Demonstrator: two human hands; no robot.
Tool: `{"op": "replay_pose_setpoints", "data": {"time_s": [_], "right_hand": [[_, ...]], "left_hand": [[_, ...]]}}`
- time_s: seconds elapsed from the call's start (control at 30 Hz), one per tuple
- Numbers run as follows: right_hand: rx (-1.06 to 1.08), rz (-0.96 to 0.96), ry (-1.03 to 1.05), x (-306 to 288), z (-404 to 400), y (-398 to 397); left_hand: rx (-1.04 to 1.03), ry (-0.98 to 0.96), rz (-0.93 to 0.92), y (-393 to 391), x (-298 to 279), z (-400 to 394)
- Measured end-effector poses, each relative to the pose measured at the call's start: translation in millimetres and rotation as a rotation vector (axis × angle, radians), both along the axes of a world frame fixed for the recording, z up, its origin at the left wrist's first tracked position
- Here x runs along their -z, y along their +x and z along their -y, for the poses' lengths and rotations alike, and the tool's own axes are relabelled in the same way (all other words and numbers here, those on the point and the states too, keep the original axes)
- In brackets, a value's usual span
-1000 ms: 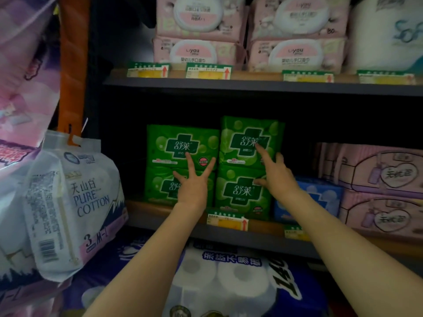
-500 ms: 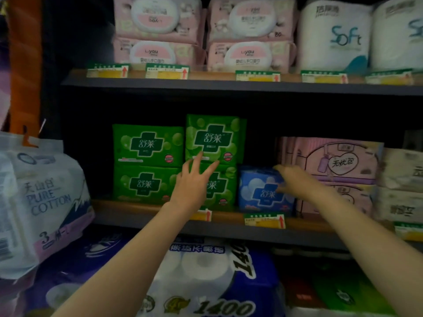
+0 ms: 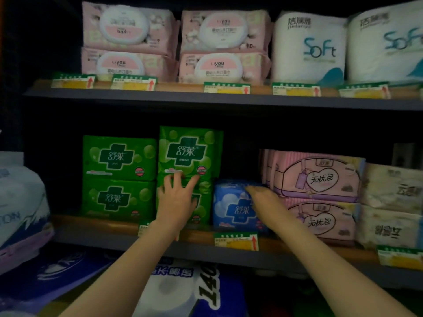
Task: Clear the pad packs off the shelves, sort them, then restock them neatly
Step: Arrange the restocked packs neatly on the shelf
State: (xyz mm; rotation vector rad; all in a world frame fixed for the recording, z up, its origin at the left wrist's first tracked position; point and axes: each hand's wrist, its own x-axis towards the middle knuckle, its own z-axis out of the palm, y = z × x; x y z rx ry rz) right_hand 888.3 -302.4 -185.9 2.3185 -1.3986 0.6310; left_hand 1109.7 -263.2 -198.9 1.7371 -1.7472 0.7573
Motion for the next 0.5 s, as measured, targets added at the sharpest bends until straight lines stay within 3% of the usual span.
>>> {"op": "replay_pose_setpoints", "data": {"time_s": [0.1,0.2,0.3,0.43,0.5], "right_hand": [[-0.007,-0.019,0.008,2,3,0],[-0.014,-0.07,0.028,-4,4,-1],[-0.088,-0.1,0.037,-13,-3,-19],[-0.077,0.001,-0.46,-29,-24,-69],[0.028,0.056,-0.532,-41,-26,-97]], "left_hand": [[0.027,-0.044,-0.063,-12,3,0],[0.132,-0.119,0.08,-37,6,0],[0.154,0.022,0.203,-62,3,2],[-0.003,0.149,0.151,-72,2,12],[-0.048,0.143,0.137,-78,0,13]]}}
